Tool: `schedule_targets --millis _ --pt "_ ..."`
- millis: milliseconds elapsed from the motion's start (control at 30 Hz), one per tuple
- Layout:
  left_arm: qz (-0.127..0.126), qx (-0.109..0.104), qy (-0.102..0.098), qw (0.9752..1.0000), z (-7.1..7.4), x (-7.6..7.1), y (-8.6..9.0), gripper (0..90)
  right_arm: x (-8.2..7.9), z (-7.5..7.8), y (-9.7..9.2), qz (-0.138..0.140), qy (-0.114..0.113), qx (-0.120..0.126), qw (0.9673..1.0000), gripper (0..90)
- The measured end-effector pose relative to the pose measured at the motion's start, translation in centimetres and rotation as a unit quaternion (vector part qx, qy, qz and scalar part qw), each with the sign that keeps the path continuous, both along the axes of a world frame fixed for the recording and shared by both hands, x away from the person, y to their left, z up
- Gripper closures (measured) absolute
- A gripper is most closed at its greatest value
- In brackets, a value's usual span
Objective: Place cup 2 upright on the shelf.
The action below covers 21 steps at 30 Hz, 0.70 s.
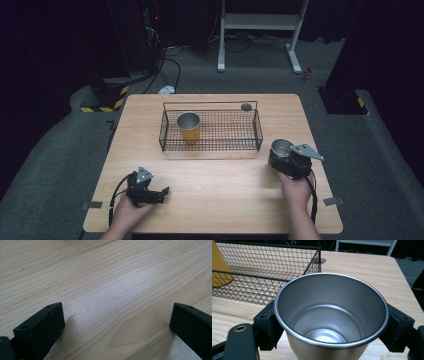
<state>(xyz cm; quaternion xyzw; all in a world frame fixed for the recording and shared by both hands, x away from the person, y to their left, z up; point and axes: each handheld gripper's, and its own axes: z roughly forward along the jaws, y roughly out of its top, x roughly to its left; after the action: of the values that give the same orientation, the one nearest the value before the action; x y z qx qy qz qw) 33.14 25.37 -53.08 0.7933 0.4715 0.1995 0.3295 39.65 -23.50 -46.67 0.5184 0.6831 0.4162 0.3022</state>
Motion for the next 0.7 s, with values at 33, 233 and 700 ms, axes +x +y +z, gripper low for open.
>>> schedule_targets --millis 33,233,700 --pt "0.001 -0.001 0.001 1.0 0.0 0.0 0.0 0.2 -0.1 0.1 0.0 0.002 -0.001 0.001 1.0 18.8" --pt "0.001 -0.002 0.0 1.0 0.0 0.0 0.0 0.1 -0.8 0.7 0.3 0.008 -0.01 0.002 0.9999 18.8" --pt "-0.001 0.0 0.001 1.0 0.0 0.1 0.0 0.2 -2.1 2.1 1.5 0.016 -0.004 -0.004 0.9999 18.8"
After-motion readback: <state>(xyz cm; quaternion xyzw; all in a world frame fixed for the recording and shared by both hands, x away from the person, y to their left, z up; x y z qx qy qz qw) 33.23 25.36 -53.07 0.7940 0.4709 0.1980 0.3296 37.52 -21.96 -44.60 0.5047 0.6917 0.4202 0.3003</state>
